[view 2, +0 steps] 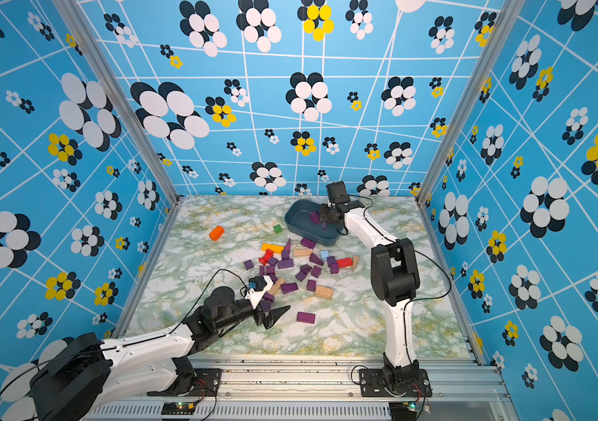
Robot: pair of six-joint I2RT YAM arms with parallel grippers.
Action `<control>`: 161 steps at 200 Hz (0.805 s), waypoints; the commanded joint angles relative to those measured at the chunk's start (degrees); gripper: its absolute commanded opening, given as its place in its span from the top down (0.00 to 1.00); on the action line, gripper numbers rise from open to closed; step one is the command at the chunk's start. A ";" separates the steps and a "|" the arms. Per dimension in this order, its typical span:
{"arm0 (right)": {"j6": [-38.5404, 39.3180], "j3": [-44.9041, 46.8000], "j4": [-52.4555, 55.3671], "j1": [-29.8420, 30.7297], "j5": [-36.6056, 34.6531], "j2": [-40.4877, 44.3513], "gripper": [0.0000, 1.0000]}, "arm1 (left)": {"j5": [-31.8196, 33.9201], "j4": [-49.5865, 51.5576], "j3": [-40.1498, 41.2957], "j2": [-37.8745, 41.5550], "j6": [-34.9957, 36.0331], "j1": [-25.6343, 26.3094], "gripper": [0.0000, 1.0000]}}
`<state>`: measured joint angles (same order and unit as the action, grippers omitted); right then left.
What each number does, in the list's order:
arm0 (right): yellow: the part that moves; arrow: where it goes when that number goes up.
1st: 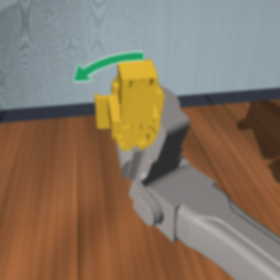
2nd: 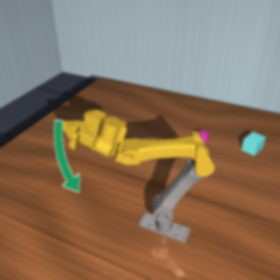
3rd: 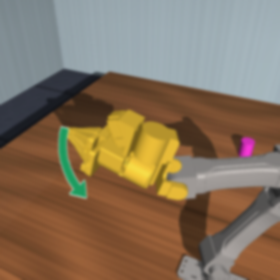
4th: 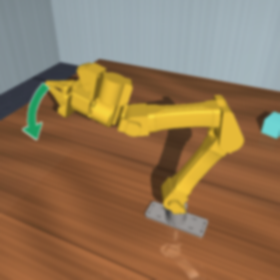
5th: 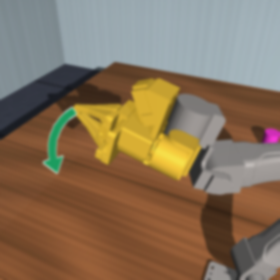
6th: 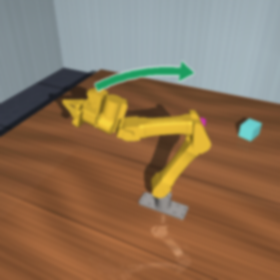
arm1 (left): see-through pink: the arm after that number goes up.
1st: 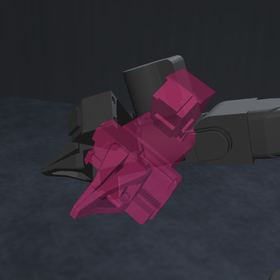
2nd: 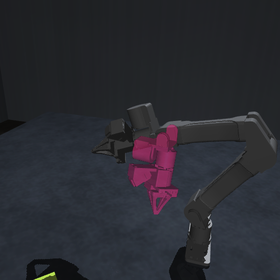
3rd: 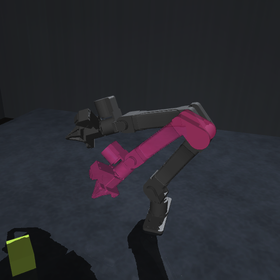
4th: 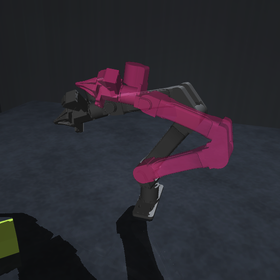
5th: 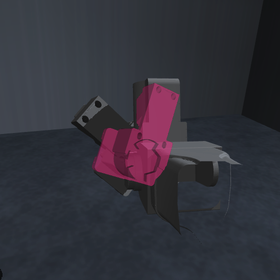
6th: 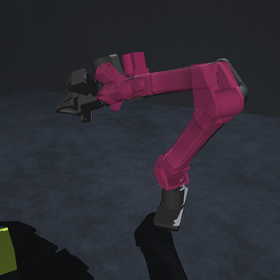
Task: Pick purple bricks into the storage bin
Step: Place the building block in the storage box, then pick up the building block from the center of the board.
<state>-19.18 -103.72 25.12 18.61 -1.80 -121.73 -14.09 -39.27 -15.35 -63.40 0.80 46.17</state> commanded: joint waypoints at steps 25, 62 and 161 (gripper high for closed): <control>1.92 2.75 1.04 0.04 0.25 6.76 0.33 | 2.29 -0.54 0.85 1.01 0.95 0.50 0.00; 1.93 10.94 2.01 0.09 2.47 15.67 0.32 | 5.92 0.33 0.63 1.48 0.49 1.06 0.01; -5.41 46.94 -4.18 1.81 1.86 38.71 0.30 | 21.04 9.84 -2.67 2.51 -5.47 1.24 0.01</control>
<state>-21.39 -59.57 23.40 18.96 0.32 -85.95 1.54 -33.71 -15.55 -61.56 -1.65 47.03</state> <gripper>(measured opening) 0.698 0.994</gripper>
